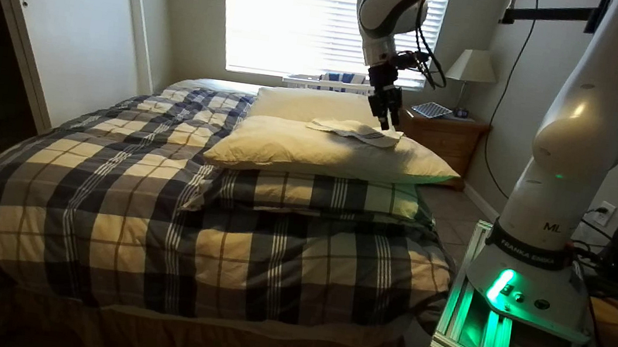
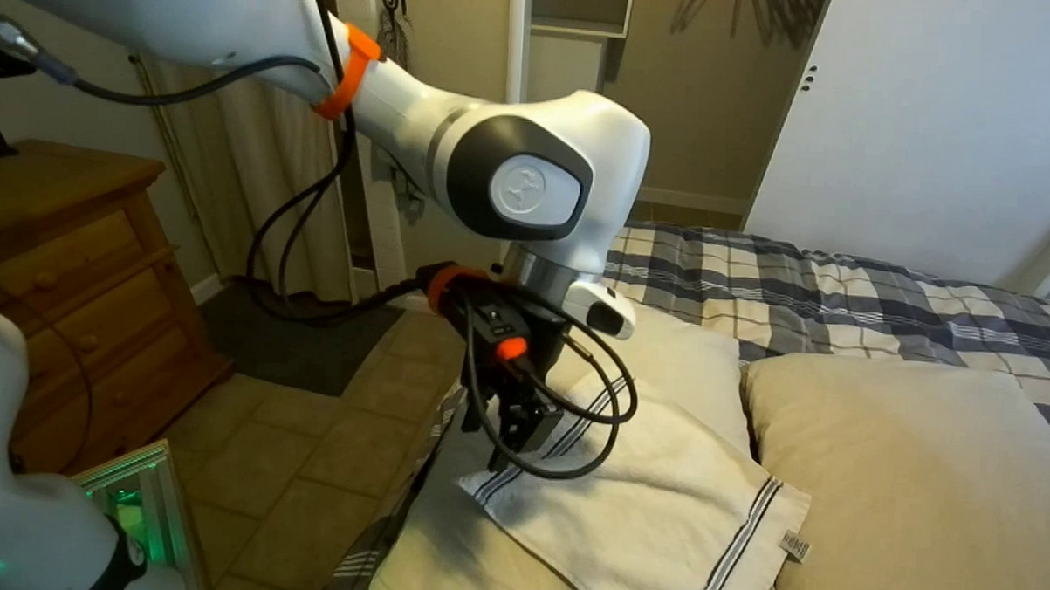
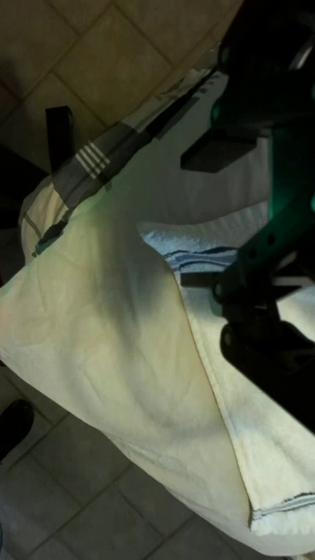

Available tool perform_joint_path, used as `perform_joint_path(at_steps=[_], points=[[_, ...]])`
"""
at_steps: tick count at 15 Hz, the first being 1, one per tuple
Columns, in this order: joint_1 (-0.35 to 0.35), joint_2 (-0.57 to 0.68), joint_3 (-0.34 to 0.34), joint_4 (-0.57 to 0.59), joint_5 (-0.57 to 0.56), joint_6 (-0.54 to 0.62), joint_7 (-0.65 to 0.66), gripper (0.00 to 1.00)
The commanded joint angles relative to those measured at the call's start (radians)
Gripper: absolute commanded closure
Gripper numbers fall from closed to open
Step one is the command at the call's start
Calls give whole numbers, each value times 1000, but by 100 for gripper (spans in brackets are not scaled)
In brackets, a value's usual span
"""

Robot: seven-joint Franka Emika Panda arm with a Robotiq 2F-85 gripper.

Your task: Unfold the towel on the pillow

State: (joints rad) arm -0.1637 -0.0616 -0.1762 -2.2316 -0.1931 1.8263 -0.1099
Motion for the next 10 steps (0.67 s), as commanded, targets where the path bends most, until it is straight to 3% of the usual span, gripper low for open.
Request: perform_joint_path(at_steps=[1, 3, 7, 10], points=[[3, -52, 3, 18, 40, 49, -18, 7], [5, -57, 4, 34, 40, 127, 0, 0], [11, -41, 14, 58, 33, 283, 51, 0], [10, -49, 29, 97, -13, 236, 128, 0]])
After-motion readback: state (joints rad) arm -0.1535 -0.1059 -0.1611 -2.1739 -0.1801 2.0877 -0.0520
